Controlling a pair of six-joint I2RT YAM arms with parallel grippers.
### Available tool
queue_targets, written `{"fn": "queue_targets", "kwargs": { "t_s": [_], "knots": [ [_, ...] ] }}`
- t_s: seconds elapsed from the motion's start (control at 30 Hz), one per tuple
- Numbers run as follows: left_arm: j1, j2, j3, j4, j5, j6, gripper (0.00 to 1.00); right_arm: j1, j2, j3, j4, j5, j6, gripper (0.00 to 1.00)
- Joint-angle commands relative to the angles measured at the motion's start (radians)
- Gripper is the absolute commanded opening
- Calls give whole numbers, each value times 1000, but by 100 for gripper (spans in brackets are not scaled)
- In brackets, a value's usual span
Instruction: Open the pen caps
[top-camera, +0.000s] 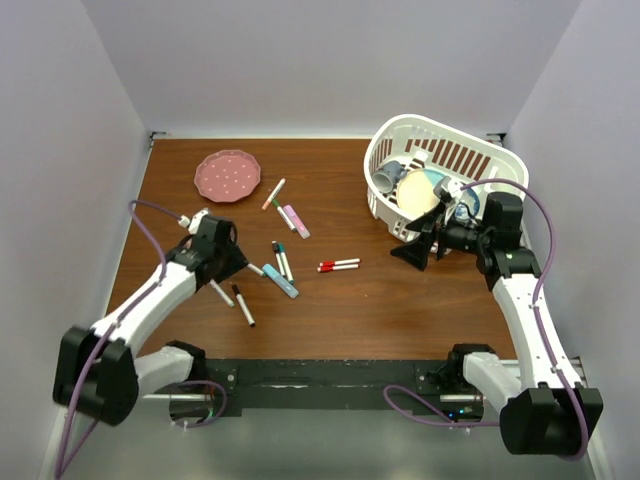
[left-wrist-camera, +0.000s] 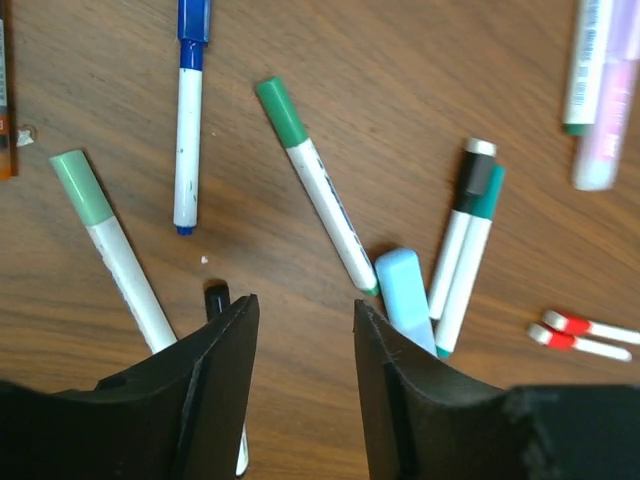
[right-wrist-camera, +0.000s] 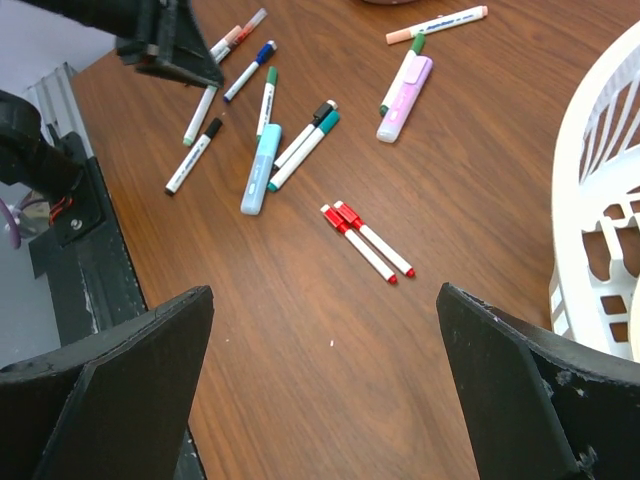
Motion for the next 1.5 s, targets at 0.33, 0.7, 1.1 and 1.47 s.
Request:
{"fn": "queue_targets", "kwargs": {
  "t_s": [0.33,0.7,1.1,1.47],
  "knots": [
    [-36,493,333,-125,-190,-113,49,13,-36,-5,22,20,-30,99],
    [-35,600,371,-128,-258,-116,51,13,-47,-5,20,30,-33,99],
    [30,649,393,-90,-238,-98,36,13,-41,-5,16,33,-43,99],
    [54,614,385,-82,-264,-86,8,10,-39,-5,8,10,-57,99]
  ]
}}
